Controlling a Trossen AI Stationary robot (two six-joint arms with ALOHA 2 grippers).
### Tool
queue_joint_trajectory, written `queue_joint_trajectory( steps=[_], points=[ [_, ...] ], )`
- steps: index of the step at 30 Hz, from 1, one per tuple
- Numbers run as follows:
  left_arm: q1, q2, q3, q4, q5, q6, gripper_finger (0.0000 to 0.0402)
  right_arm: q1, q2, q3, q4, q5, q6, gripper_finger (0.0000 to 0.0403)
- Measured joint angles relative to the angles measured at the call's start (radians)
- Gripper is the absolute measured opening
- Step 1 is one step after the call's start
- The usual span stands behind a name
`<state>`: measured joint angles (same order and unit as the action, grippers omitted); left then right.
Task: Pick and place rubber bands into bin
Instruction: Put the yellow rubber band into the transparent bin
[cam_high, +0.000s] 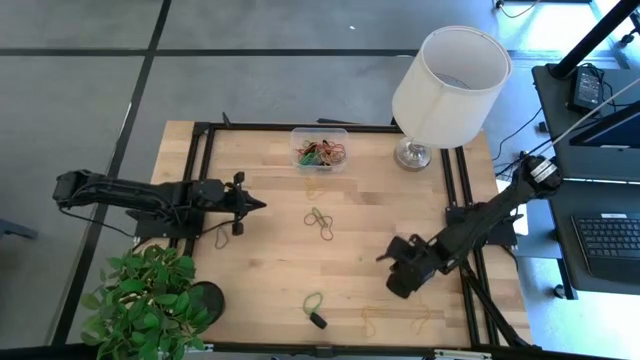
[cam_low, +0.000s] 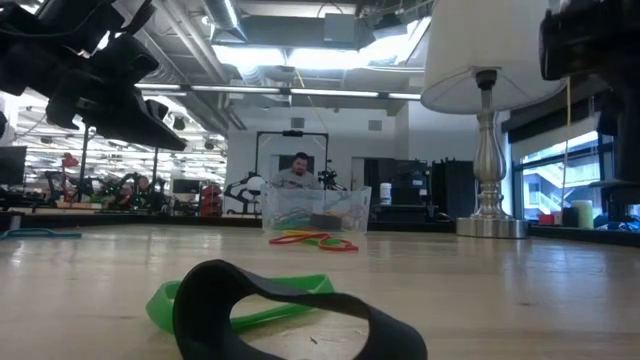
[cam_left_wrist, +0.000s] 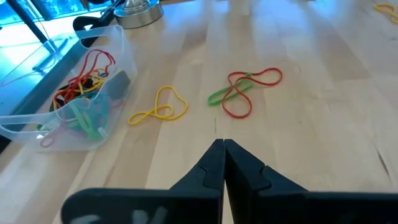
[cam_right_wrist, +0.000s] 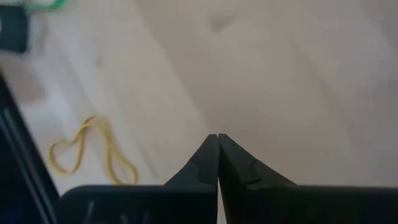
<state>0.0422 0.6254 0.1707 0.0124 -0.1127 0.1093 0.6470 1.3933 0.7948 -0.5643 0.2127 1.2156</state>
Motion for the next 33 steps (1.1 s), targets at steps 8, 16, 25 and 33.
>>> queue_joint_trajectory(
  steps=[8,16,25,33],
  points=[
    [0.0,0.0,0.0,0.0,0.0,0.001,0.0002,0.019,0.274,0.274,-0.132,-0.031,-0.149,0.0002],
    [0.0,0.0,0.0,-0.004,0.001,0.0,0.0002,0.018,0.5,0.583,-0.295,-0.032,-0.211,0.0006],
    [0.0,0.001,0.0,-0.012,0.003,-0.007,0.0002,0.037,0.594,0.657,-0.27,-0.113,-0.226,0.0067],
    [0.0,0.001,0.0,-0.013,0.003,-0.01,0.0002,0.08,0.626,0.657,-0.234,-0.118,-0.334,0.0098]
  ],
)
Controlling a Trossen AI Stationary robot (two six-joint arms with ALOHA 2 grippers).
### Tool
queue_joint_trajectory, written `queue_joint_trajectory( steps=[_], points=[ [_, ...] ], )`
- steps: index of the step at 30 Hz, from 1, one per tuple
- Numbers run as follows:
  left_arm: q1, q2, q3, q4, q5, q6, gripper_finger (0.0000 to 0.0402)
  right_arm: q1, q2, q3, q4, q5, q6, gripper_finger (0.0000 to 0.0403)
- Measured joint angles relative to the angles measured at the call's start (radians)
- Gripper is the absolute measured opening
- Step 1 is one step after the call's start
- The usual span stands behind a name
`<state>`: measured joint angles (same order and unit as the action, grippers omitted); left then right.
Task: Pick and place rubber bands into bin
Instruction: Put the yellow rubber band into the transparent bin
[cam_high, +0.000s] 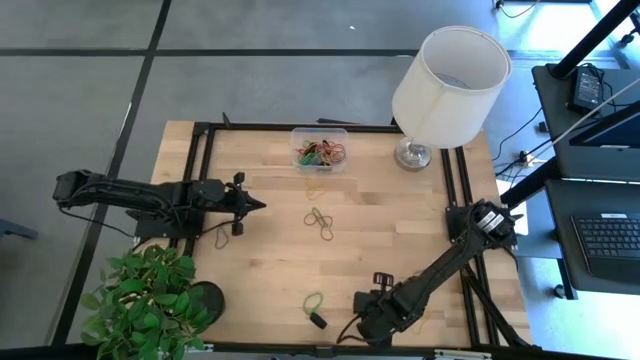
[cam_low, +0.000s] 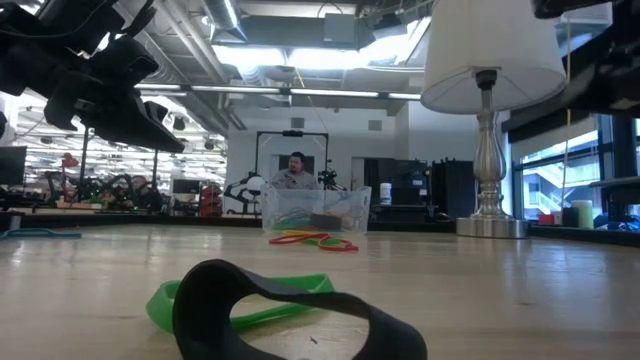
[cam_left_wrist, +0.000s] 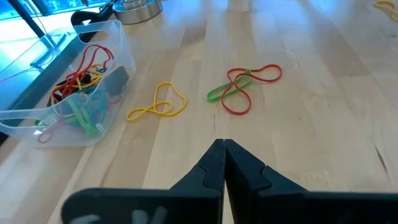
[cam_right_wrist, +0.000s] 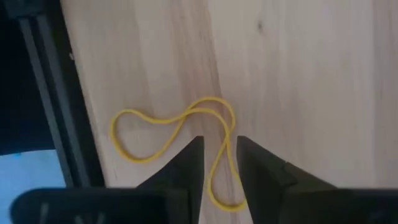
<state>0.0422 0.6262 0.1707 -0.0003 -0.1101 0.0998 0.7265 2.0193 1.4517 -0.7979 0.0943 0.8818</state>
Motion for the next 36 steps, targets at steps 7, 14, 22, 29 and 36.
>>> queue_joint_trajectory(
  steps=[7,14,22,29,36],
  points=[
    [0.0,0.0,0.0,0.0,0.0,-0.004,0.0002,-0.001,0.008,-0.018,0.036,0.043,-0.056,0.0099],
    [0.0,0.0,0.0,-0.004,0.0,-0.008,0.0002,0.004,0.016,-0.106,0.172,0.044,-0.076,0.0099],
    [0.0,0.0,0.0,-0.004,0.0,-0.003,0.0002,0.019,0.007,-0.174,0.214,0.038,-0.136,0.0075],
    [0.0,0.0,0.0,-0.004,0.0,0.0,0.0002,0.019,0.01,-0.171,0.199,0.057,-0.18,0.0011],
    [0.0,0.0,0.0,-0.004,0.0,-0.008,0.0002,-0.005,-0.004,-0.11,0.017,0.115,-0.246,0.0004]
  ],
)
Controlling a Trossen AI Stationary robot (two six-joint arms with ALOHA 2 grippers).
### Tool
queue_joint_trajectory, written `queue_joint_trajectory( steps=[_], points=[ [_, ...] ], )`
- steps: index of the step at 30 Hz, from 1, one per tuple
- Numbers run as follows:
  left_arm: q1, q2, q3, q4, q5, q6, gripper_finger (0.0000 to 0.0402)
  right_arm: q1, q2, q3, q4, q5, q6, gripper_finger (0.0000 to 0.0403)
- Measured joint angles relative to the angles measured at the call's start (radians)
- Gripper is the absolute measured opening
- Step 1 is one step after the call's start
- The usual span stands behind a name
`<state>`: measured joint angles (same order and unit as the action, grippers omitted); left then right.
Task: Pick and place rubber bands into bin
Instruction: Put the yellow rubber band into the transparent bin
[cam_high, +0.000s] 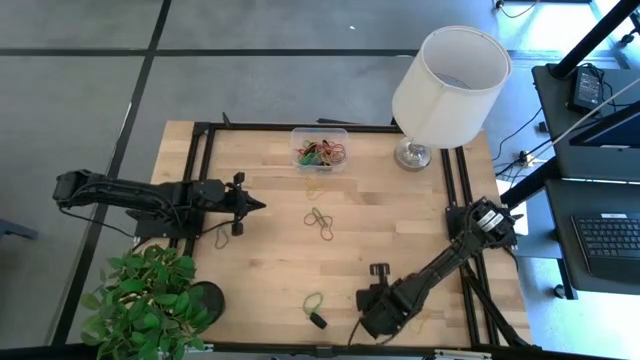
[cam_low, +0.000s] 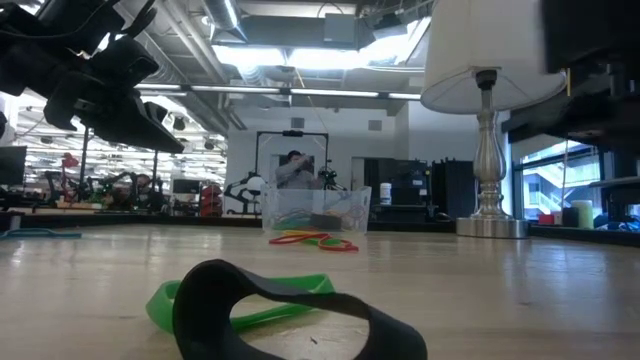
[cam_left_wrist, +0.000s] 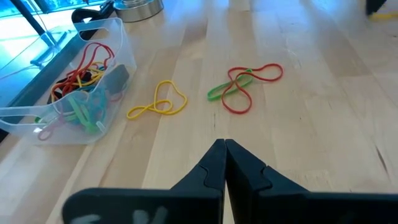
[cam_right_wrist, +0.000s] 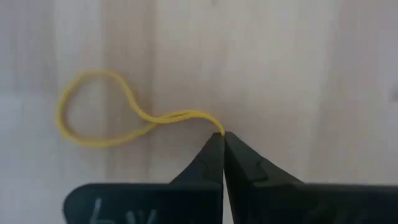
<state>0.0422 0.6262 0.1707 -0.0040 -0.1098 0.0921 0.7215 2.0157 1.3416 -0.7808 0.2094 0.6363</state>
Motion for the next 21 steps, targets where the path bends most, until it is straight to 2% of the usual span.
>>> queue_joint_trajectory(
  steps=[5,11,16,21],
  points=[
    [0.0,0.0,0.0,0.0,0.0,0.0,0.0002,-0.044,-0.086,0.014,-0.05,0.033,-0.023,0.0002],
    [0.0,0.0,0.0,0.003,0.0,0.0,0.0002,-0.124,-0.188,0.015,-0.127,0.139,-0.071,0.0002],
    [0.0,0.0,0.0,0.006,0.0,0.006,0.0002,-0.263,-0.242,0.014,-0.173,0.161,-0.074,0.0001],
    [0.0,0.0,0.0,0.008,-0.001,0.007,0.0002,-0.44,-0.26,0.014,-0.088,0.164,-0.21,0.0001]
  ],
)
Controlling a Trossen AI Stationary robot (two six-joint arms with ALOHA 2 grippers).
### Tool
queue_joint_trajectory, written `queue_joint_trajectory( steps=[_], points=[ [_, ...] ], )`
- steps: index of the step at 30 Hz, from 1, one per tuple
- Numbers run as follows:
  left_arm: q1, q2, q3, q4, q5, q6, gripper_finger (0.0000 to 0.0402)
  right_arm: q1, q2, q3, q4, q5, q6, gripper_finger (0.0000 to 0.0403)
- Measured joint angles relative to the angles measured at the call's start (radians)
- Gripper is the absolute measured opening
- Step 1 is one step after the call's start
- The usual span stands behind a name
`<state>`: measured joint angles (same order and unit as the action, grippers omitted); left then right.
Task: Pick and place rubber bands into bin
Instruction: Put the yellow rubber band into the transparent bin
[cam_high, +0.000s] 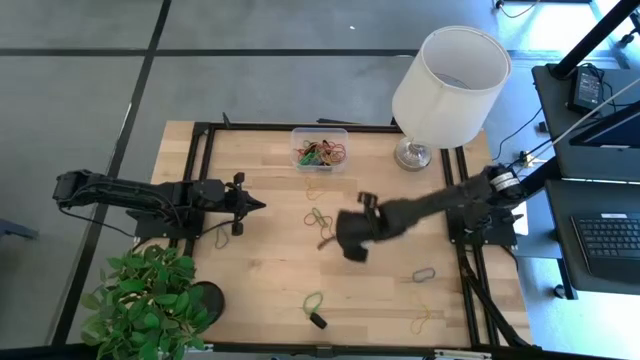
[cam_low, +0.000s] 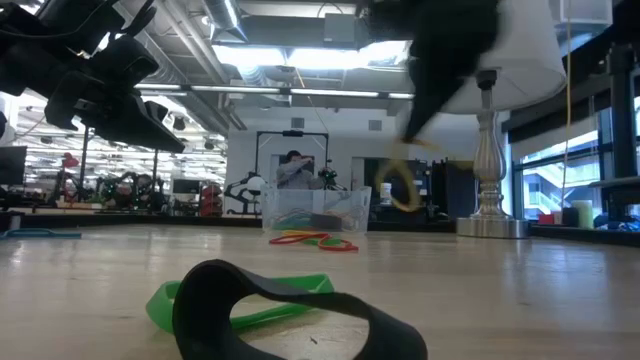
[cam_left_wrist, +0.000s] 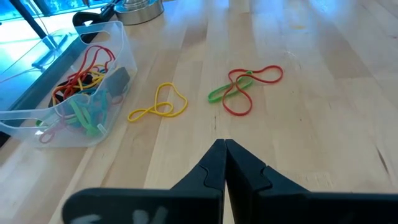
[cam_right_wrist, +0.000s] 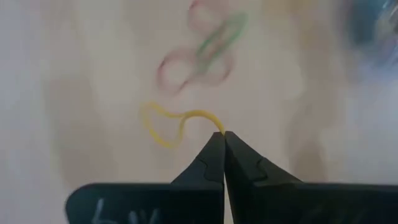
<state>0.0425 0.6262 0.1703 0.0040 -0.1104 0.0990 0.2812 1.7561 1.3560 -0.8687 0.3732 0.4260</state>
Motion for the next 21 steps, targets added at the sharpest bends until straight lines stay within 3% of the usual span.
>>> queue_joint_trajectory(
  steps=[4,12,21],
  points=[
    [0.0,0.0,0.0,0.0,0.0,0.0,0.0002,-0.141,0.004,0.045,0.07,-0.001,-0.162,0.0001],
    [0.0,0.0,0.0,-0.002,-0.002,0.008,0.0002,-0.404,0.011,0.222,0.187,0.0,-0.329,0.0],
    [0.0,0.0,0.0,-0.001,-0.003,0.012,0.0002,-0.569,0.205,0.489,0.163,-0.024,-0.474,0.0]
  ],
)
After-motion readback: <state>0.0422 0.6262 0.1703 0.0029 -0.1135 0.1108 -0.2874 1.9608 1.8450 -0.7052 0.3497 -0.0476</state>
